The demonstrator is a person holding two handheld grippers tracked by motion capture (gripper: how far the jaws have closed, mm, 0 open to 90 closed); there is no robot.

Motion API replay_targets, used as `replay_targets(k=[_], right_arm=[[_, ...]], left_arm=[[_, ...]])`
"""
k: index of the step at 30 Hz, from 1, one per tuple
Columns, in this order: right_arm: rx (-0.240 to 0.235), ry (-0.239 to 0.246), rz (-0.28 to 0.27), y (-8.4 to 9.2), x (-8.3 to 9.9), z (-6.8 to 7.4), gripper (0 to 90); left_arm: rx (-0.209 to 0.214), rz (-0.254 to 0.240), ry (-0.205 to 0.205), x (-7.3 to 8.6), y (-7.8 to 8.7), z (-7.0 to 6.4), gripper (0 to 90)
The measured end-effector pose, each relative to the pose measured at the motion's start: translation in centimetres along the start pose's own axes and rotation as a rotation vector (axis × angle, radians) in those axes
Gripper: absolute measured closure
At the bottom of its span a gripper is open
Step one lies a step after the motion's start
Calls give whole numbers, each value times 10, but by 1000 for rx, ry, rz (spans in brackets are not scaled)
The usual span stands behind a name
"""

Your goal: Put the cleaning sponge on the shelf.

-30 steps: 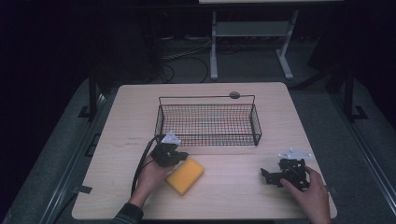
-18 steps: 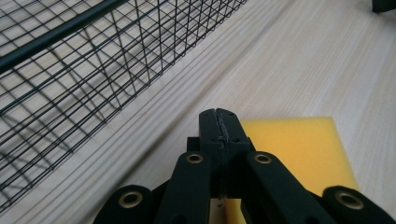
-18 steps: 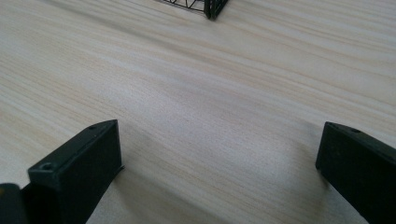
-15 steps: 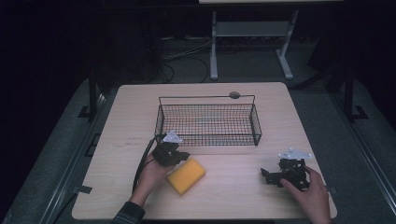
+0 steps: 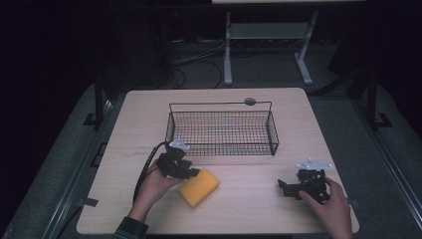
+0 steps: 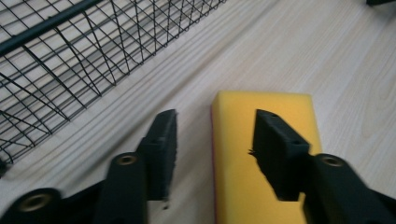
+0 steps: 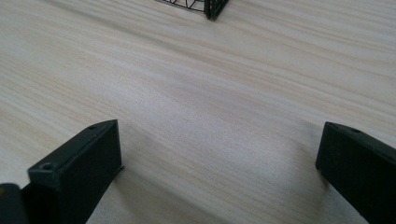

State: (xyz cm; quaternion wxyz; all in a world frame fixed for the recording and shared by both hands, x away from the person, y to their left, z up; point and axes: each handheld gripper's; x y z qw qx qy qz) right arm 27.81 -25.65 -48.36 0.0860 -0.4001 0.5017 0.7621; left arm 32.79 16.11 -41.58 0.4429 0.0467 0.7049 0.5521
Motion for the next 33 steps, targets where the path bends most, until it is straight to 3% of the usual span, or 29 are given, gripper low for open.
replay_targets(k=[4,6,11,14,16,20,33], right_arm=[[0,0,0,0,0,0,0],[0,0,0,0,0,0,0],[0,0,0,0,0,0,0],[0,1,0,0,0,0,0],[0,0,0,0,0,0,0],[0,0,0,0,0,0,0],[0,0,0,0,0,0,0]], left_arm=[[3,42,-20,-2,1,-8,324],[8,43,-16,-2,0,-10,301],[2,77,-52,-5,-2,-21,194],[-17,121,-77,-6,-4,-28,140],[-40,143,-100,-7,-7,-35,126],[-48,156,-130,-8,-11,-43,124],[-68,198,-164,-4,-24,-55,124]])
Point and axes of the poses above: each handheld gripper's, and its own axes: y roughly backward along the jaws, x roughly out of its underside, z roughly to its left, and after that the axes turned 12 degrees about -x, right-handed
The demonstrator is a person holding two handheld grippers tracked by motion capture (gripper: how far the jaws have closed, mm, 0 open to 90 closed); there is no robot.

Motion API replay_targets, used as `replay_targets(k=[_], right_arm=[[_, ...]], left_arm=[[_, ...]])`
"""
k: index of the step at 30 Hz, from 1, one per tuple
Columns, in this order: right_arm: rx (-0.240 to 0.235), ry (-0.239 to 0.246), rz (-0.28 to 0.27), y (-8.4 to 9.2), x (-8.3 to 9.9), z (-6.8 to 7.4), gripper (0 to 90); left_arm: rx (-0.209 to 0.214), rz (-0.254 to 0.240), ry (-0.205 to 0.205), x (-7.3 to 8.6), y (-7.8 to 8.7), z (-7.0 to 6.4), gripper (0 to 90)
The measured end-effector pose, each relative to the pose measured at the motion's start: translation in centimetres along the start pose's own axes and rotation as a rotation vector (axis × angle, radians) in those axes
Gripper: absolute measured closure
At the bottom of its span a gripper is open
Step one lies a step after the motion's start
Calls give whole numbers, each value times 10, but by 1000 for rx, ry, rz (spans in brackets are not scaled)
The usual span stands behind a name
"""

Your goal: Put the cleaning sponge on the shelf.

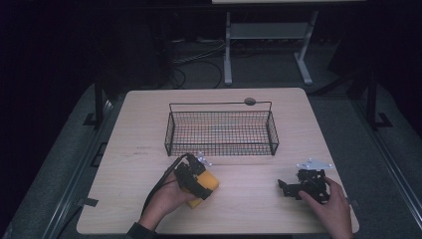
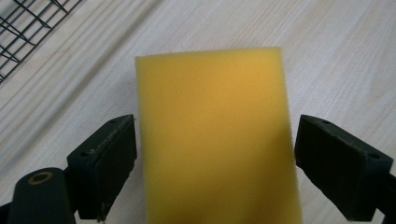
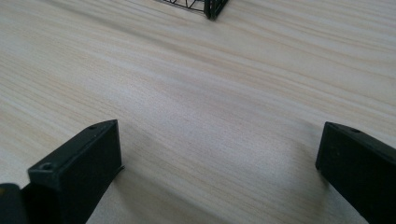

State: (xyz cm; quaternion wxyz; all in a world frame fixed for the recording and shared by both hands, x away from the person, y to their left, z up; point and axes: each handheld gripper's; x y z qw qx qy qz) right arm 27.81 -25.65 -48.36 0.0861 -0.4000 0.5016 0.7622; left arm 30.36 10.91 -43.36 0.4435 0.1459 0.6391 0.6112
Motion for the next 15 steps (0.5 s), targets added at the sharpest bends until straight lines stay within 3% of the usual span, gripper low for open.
replay_targets(k=[15], right_arm=[[0,0,0,0,0,0,0]], left_arm=[[-27,62,-22,3,-13,-4,126]])
Point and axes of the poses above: each handheld gripper's, and its own axes: y roughly backward along the jaws, x roughly out of its underside, z roughly to its left, and after that the axes turned 12 degrees about -x, right-handed
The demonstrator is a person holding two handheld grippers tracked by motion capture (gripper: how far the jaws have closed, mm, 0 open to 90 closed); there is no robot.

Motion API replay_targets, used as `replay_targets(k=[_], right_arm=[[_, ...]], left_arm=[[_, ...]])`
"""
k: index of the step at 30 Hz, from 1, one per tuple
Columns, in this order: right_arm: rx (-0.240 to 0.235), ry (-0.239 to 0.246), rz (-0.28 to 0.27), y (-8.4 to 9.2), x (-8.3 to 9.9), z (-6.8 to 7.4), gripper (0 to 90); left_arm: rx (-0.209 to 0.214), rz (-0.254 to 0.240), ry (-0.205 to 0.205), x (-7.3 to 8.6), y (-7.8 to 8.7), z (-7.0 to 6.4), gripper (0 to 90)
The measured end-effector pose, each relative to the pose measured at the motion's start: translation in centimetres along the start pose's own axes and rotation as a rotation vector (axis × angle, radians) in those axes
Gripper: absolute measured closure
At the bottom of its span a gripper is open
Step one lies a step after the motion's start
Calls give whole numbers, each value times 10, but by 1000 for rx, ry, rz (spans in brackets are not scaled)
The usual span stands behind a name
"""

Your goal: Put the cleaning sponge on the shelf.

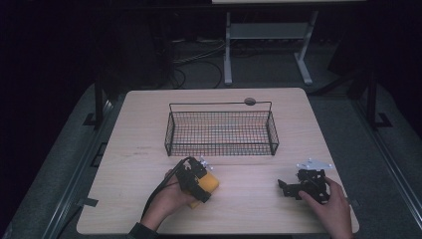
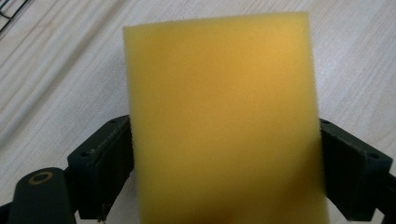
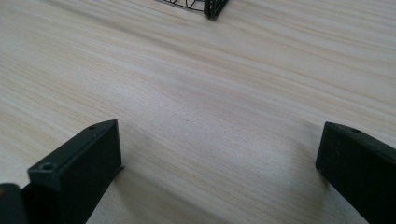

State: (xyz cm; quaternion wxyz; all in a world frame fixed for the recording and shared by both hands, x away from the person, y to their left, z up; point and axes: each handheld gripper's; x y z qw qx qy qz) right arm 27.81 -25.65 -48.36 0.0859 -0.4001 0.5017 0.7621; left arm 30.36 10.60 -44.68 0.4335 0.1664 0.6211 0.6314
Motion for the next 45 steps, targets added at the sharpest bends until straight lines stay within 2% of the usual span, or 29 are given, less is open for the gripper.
replay_targets(k=[6,11,13,16,34,45], right_arm=[[0,0,0,0,0,0,0],[0,0,0,0,0,0,0],[0,0,0,0,0,0,0],[0,0,0,0,0,0,0],[0,0,0,0,0,0,0],[0,0,0,0,0,0,0]], left_arm=[[-9,2,6,0,0,-1,134],[-20,3,-5,0,1,-1,145],[-14,-4,-4,1,2,-1,198],[-14,-3,-6,1,2,0,205],[-12,5,-13,0,4,1,218],[4,-2,-14,-1,11,4,219]])
Point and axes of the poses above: each handheld gripper's, and its own axes: y roughly backward along the jaws, x roughly out of its underside, z roughly to its left, and after that the axes turned 12 degrees about -x, right-handed
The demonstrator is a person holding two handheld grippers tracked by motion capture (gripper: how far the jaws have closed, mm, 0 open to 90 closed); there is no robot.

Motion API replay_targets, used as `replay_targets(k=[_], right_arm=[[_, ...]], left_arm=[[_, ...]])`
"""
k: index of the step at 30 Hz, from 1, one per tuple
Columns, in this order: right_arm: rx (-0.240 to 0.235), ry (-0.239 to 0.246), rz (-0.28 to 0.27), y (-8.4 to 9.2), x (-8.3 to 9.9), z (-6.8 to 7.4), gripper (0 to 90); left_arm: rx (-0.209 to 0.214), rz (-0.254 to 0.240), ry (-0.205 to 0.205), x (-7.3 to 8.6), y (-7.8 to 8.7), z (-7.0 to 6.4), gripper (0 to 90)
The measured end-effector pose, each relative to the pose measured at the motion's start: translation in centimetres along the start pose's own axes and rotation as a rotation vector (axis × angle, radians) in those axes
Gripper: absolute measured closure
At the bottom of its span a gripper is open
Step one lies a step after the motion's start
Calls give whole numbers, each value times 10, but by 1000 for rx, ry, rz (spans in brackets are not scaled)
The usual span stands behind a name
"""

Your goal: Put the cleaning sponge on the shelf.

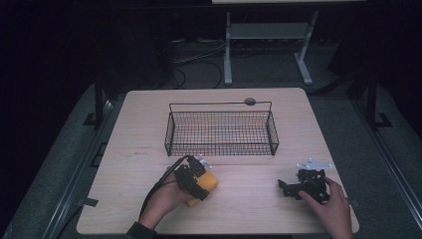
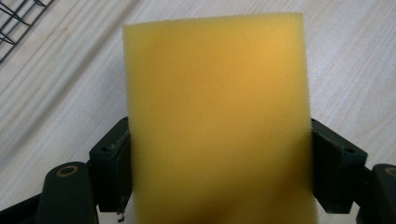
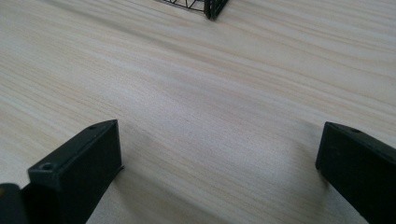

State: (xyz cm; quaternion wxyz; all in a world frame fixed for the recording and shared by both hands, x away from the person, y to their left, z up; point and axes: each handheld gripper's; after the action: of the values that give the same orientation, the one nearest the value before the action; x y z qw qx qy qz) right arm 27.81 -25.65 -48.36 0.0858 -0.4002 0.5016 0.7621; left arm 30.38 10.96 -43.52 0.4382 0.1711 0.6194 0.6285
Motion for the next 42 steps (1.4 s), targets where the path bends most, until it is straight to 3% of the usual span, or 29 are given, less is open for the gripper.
replay_targets(k=[14,27,42], right_arm=[[1,-2,0,0,0,0,0],[1,-2,0,0,0,0,0],[1,-2,0,0,0,0,0]], left_arm=[[25,-13,-4,-3,11,4,220],[23,-22,-18,-13,22,11,220],[31,-42,3,-25,33,22,220]])
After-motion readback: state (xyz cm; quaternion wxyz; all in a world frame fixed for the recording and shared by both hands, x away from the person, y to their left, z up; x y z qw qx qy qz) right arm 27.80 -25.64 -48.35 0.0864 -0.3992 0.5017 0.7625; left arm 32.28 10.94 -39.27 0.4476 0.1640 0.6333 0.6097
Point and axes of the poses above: each handheld gripper's, and its own axes: y roughly backward along the jaws, x roughly out of its underside, z roughly to its left, and after that the axes turned 12 degrees about -x, right-handed
